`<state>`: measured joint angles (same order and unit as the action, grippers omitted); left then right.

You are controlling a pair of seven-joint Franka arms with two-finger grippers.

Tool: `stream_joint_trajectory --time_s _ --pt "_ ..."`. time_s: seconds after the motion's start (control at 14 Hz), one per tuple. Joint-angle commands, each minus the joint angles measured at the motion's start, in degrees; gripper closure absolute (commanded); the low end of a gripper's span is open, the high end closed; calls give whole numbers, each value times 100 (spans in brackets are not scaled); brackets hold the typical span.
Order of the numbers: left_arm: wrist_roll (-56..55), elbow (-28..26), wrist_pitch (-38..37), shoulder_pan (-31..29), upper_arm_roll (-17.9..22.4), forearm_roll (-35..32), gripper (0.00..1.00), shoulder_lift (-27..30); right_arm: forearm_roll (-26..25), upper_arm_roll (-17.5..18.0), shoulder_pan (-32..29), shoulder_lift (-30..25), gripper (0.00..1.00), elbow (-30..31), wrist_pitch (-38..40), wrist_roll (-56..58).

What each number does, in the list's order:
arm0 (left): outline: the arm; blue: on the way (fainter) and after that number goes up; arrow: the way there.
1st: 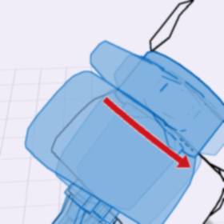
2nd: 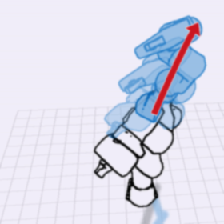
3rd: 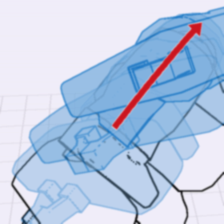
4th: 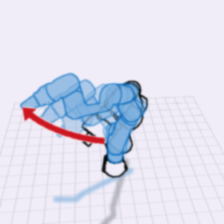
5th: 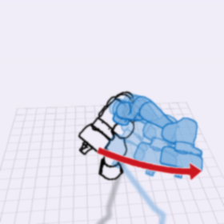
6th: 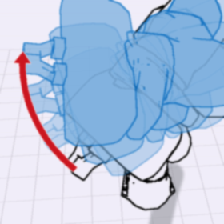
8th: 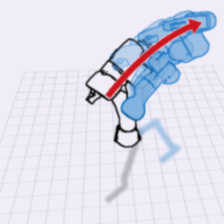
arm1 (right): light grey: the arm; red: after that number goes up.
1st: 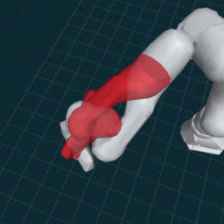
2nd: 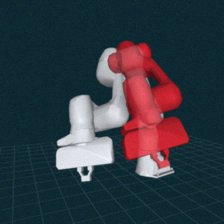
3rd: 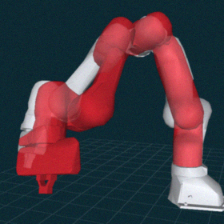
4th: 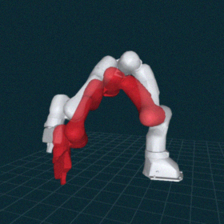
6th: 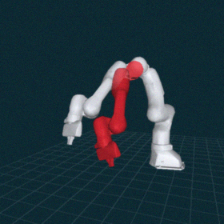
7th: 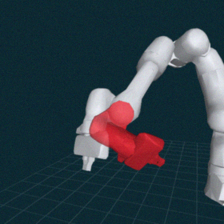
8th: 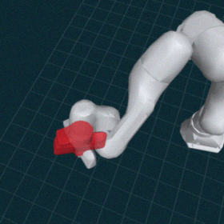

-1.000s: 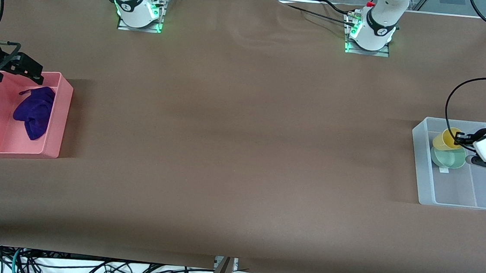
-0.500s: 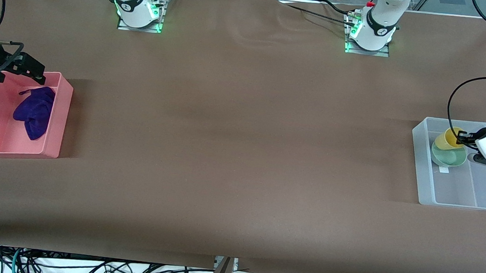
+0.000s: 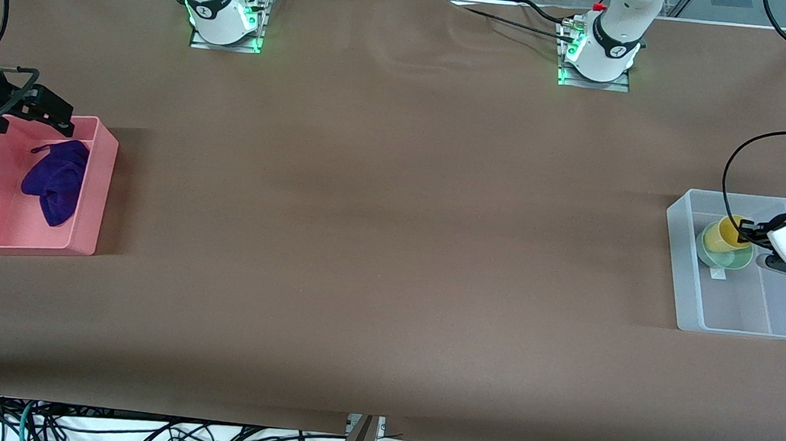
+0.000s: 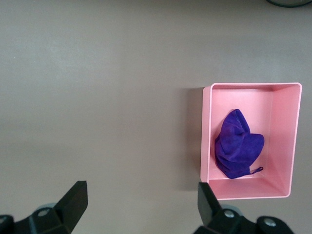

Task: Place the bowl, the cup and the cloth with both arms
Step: 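Open the left gripper and raise it away from the cup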

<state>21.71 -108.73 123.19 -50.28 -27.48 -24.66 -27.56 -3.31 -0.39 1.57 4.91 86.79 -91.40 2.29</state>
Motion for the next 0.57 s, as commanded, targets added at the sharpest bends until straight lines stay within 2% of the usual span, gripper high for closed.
stream_joint_trajectory --time_s 0.0,0.07,0.14,0.21,0.29,0.5 --pt "26 80 4 -26 -47 -293 100 -4 -29 13 -34 10 0 -57 26 52" --pt "26 80 4 -35 -47 -293 100 -13 -29 13 -26 10 0 -57 26 35" --pt "26 80 65 -35 -47 -293 89 -13 -29 22 -25 10 0 -57 26 26" --pt "9 80 83 -35 -47 -293 49 -13 -29 13 -25 10 0 -57 26 26" --pt "61 80 83 -61 -55 -285 1 -13 -21 13 -34 10 0 -57 26 34" --pt "61 176 -22 -52 -108 -276 0 118 -21 4 -34 28 0 -57 26 35"
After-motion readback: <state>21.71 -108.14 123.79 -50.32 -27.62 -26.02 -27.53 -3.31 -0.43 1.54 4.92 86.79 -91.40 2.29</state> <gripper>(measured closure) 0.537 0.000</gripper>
